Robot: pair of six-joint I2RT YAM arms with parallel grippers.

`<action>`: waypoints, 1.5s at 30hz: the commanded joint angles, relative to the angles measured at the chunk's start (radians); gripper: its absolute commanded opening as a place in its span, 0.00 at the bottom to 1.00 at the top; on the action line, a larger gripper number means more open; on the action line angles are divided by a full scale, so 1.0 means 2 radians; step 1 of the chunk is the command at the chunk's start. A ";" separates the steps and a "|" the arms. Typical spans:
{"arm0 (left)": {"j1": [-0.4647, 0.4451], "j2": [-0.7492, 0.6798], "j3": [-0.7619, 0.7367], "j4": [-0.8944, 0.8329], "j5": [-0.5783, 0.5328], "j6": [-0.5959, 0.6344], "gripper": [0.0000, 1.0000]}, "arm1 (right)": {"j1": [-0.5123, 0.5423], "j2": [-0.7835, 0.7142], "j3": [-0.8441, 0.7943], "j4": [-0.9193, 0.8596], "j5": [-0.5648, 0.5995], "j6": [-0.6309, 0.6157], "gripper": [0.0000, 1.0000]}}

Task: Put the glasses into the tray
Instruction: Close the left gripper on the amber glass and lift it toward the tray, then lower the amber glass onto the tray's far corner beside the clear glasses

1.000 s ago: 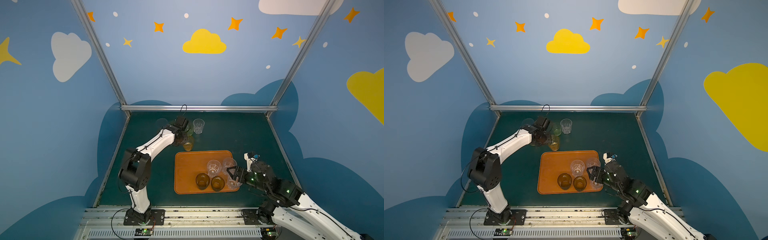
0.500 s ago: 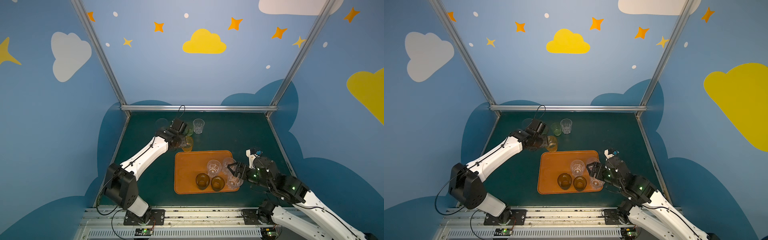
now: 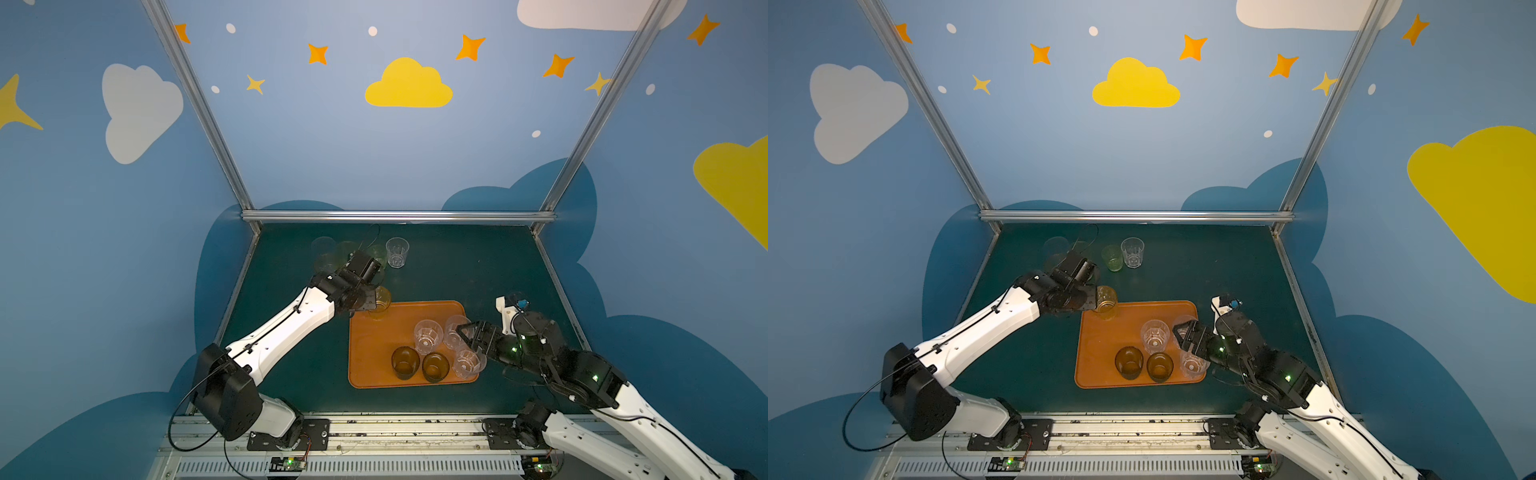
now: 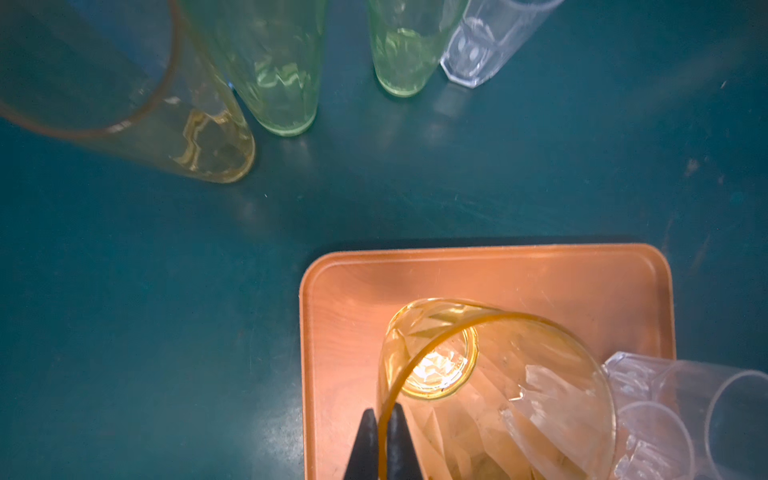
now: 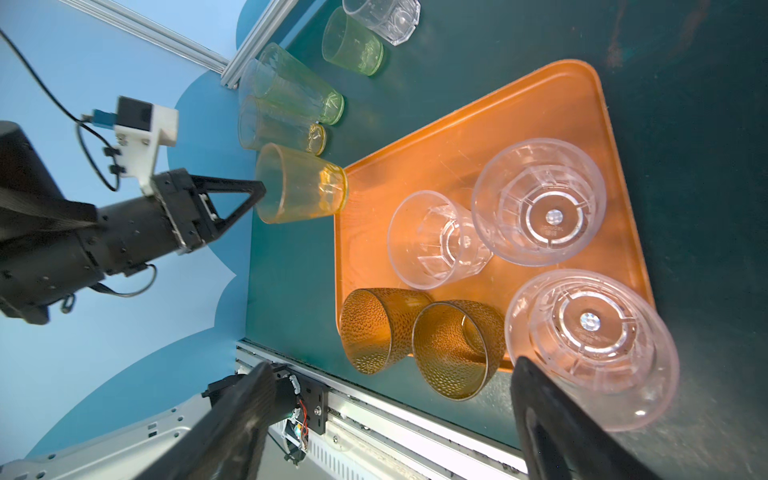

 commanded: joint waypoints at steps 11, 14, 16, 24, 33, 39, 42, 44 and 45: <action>-0.025 0.032 -0.006 0.014 0.009 -0.018 0.04 | -0.008 0.003 0.032 -0.016 0.017 -0.005 0.88; -0.030 0.035 -0.010 0.020 0.013 -0.018 0.04 | -0.011 0.002 0.032 -0.018 0.016 -0.006 0.88; -0.032 0.037 -0.011 0.023 0.016 -0.019 0.04 | -0.012 0.002 0.031 -0.016 0.011 -0.005 0.88; -0.042 0.039 -0.023 0.032 0.028 -0.020 0.04 | -0.015 0.013 0.042 -0.018 0.003 -0.011 0.87; -0.044 0.036 -0.037 0.037 0.037 -0.023 0.04 | -0.015 0.048 0.043 0.008 -0.025 -0.006 0.88; -0.046 0.040 -0.043 0.047 0.052 -0.027 0.04 | -0.017 0.079 0.064 -0.012 -0.022 -0.016 0.88; -0.050 0.041 -0.046 0.052 0.055 -0.031 0.04 | -0.018 0.074 0.053 0.000 -0.023 -0.016 0.88; -0.054 0.042 -0.047 0.055 0.060 -0.034 0.04 | -0.021 0.073 0.046 0.005 -0.024 -0.014 0.88; -0.056 0.043 -0.048 0.056 0.060 -0.035 0.04 | -0.021 0.073 0.044 0.005 -0.024 -0.012 0.88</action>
